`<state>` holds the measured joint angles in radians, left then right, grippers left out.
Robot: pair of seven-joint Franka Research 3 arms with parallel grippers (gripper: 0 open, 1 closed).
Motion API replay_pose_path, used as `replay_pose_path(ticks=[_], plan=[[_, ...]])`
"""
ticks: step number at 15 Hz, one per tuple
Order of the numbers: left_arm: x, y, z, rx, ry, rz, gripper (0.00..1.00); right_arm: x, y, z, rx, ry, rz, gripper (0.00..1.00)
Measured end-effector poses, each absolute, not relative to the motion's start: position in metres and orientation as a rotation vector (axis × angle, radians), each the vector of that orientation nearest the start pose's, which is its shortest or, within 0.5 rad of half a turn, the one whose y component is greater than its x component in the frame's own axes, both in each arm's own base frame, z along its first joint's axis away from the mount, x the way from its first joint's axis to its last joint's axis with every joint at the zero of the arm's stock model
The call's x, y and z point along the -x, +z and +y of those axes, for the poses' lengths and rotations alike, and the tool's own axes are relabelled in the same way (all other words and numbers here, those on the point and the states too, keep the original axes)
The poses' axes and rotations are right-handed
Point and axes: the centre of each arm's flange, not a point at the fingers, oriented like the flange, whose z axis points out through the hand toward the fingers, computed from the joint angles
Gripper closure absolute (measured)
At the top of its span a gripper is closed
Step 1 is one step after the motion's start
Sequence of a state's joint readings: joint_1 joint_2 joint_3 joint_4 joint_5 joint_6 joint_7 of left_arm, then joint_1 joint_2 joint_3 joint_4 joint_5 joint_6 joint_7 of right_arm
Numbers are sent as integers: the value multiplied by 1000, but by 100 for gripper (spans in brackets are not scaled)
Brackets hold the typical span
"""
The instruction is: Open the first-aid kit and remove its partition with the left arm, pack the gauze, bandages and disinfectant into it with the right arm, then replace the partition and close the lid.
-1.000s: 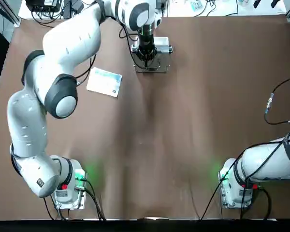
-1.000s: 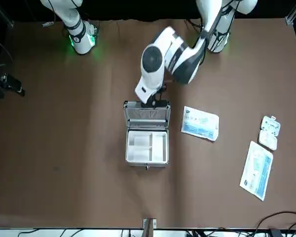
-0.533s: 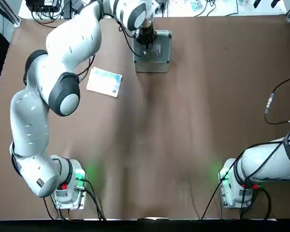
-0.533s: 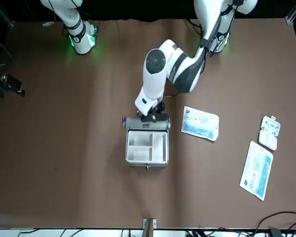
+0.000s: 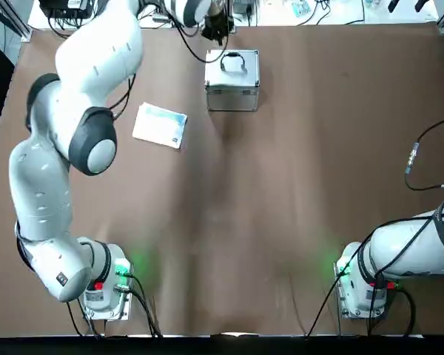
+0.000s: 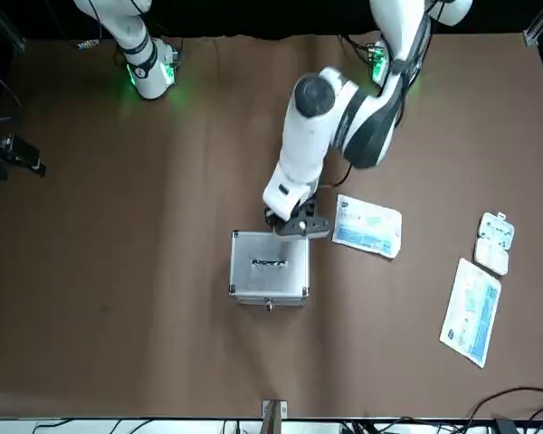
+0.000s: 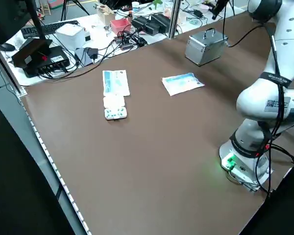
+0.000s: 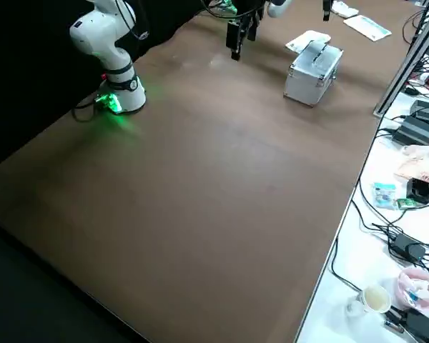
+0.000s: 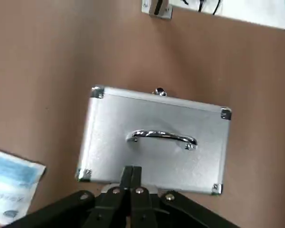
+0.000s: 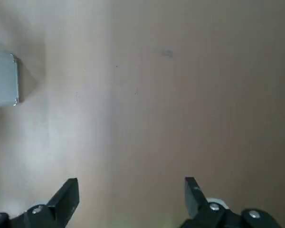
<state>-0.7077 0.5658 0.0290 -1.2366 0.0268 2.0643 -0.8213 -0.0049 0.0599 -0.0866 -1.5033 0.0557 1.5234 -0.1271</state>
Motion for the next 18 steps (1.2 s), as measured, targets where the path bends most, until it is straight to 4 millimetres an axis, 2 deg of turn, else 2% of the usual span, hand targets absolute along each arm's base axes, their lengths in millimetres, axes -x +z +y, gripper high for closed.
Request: replay_pose_path(ticks=[1, 2, 4, 8, 10, 13, 16, 18], plan=[[-581, 503, -445, 3257, -368, -231, 93, -567, 619, -44, 3086, 52, -58, 2], [-586, 520, -427, 3252, -375, -220, 93, -567, 619, -44, 3086, 53, -59, 2], [-596, 542, -389, 3231, -360, -198, 81, -567, 619, -44, 3086, 53, -59, 2], [-618, 558, -338, 3212, -373, -148, 46, -567, 619, -44, 3086, 53, -59, 2], [-623, 562, -311, 3189, -327, -79, 28, -567, 618, -44, 3086, 53, -60, 2], [-628, 581, -257, 3153, -251, 39, 2, -566, 618, -44, 3086, 55, -60, 2], [-616, 602, -208, 3115, -106, 185, 1, -566, 618, -43, 3085, 58, -62, 2], [-605, 612, -188, 3096, -16, 263, 1, -566, 618, -43, 3085, 63, -63, 2]])
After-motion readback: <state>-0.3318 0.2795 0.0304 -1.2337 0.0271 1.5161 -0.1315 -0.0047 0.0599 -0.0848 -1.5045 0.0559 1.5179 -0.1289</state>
